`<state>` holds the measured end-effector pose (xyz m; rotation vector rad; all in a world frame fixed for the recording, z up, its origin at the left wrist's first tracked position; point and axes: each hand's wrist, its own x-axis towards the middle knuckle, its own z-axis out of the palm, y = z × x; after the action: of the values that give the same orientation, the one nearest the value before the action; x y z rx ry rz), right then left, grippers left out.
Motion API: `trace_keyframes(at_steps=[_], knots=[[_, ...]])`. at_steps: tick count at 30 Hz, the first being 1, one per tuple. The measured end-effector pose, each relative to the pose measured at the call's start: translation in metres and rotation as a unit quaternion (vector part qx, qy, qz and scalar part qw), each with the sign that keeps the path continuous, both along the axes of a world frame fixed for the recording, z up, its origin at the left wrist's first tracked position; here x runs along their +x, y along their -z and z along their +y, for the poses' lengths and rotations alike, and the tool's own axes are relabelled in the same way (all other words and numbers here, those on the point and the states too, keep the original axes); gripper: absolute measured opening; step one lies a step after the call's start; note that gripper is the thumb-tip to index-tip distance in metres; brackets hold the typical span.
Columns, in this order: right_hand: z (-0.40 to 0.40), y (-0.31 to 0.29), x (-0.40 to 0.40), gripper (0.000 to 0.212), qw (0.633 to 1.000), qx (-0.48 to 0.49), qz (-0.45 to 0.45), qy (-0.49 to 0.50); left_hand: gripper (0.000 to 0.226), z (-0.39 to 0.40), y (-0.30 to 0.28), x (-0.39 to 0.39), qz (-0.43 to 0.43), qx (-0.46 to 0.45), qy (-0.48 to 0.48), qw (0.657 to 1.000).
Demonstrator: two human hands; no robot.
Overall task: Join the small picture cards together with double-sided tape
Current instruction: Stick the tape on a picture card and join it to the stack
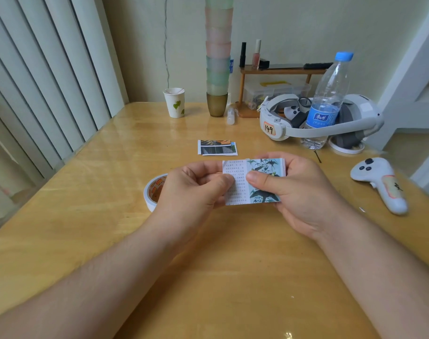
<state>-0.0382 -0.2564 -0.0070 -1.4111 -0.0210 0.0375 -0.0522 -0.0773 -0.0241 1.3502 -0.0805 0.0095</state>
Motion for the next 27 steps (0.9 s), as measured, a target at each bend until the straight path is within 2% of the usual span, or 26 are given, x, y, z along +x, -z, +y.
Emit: trace_keyframes(at_steps=[2, 4, 6, 11, 15, 19, 23, 27], knots=[[0.001, 0.001, 0.001, 0.041, 1.0, 0.013, -0.018, -0.002, 0.02, -0.001, 0.001, 0.002, 0.003, -0.027, 0.006, 1.0], [0.002, 0.002, 0.001, 0.049, 0.999, 0.019, -0.028, -0.007, 0.04, -0.003, 0.003, 0.002, 0.017, -0.057, 0.048, 0.997], [0.003, 0.003, 0.0, 0.053, 0.999, 0.014, -0.029, -0.005, 0.046, -0.005, 0.005, 0.001, 0.011, -0.045, 0.085, 0.995], [0.002, 0.003, -0.002, 0.037, 0.997, 0.042, 0.029, -0.06, 0.04, -0.004, 0.008, 0.004, 0.015, -0.059, 0.048, 0.997], [0.005, 0.009, -0.001, 0.01, 0.998, -0.02, 0.038, -0.053, 0.037, -0.002, 0.007, 0.004, 0.017, -0.057, 0.036, 0.998], [0.008, 0.011, 0.001, 0.01, 0.998, -0.04, 0.021, -0.032, 0.03, -0.003, 0.007, 0.004, 0.029, -0.051, 0.032, 0.998], [0.003, 0.01, 0.001, 0.01, 0.996, -0.048, 0.033, -0.07, 0.02, -0.003, 0.008, 0.004, 0.03, -0.038, 0.034, 0.998], [0.0, 0.011, 0.002, 0.013, 0.993, -0.109, 0.001, -0.054, 0.018, 0.0, 0.005, 0.005, 0.043, -0.009, 0.05, 0.998]])
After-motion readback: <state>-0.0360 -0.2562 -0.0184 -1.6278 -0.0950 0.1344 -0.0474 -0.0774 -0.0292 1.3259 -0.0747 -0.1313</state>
